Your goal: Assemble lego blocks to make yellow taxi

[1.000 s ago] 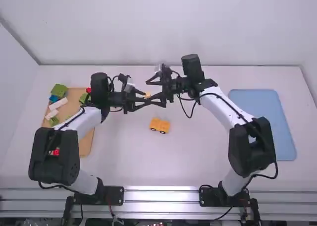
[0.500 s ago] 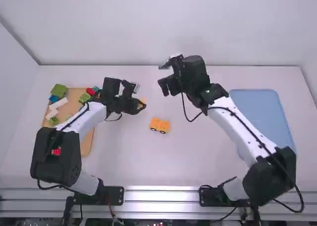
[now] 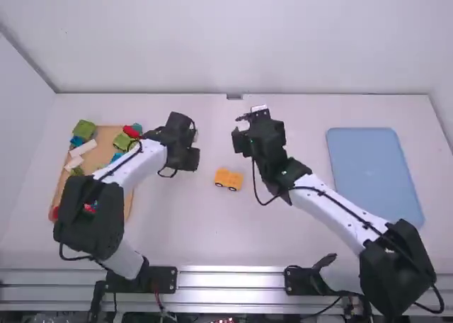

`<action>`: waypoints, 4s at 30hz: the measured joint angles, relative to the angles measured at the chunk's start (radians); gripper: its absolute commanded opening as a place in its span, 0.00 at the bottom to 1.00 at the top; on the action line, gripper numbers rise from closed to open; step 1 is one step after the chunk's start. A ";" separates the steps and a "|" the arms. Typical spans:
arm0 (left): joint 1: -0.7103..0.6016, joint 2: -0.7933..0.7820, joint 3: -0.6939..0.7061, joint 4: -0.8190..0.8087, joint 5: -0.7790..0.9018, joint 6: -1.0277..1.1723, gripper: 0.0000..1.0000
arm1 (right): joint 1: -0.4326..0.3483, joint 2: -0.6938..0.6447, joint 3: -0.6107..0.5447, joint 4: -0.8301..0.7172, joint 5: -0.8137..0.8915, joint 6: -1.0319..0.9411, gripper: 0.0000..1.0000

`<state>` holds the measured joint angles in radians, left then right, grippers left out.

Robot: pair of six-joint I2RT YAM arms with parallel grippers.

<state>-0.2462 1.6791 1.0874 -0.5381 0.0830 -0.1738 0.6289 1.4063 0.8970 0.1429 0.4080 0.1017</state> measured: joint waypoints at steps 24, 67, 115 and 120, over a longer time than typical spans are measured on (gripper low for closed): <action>-0.003 0.167 0.000 0.096 0.072 -0.444 0.02 | -0.014 -0.027 -0.005 0.011 0.006 0.000 0.98; 0.021 0.160 0.108 -0.179 0.106 -1.529 0.99 | -0.014 -0.027 -0.005 0.026 -0.013 0.003 0.98; 0.311 0.071 -0.238 0.356 0.735 1.459 0.99 | -0.325 -0.032 -0.027 -0.075 -1.510 -0.687 0.98; 0.311 0.098 -0.339 0.555 0.830 1.423 0.99 | -0.325 -0.032 -0.027 -0.075 -1.507 -0.723 0.98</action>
<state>0.0647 1.7767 0.7483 0.0174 0.9134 1.2491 0.3038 1.3743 0.8696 0.0677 -1.0992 -0.6209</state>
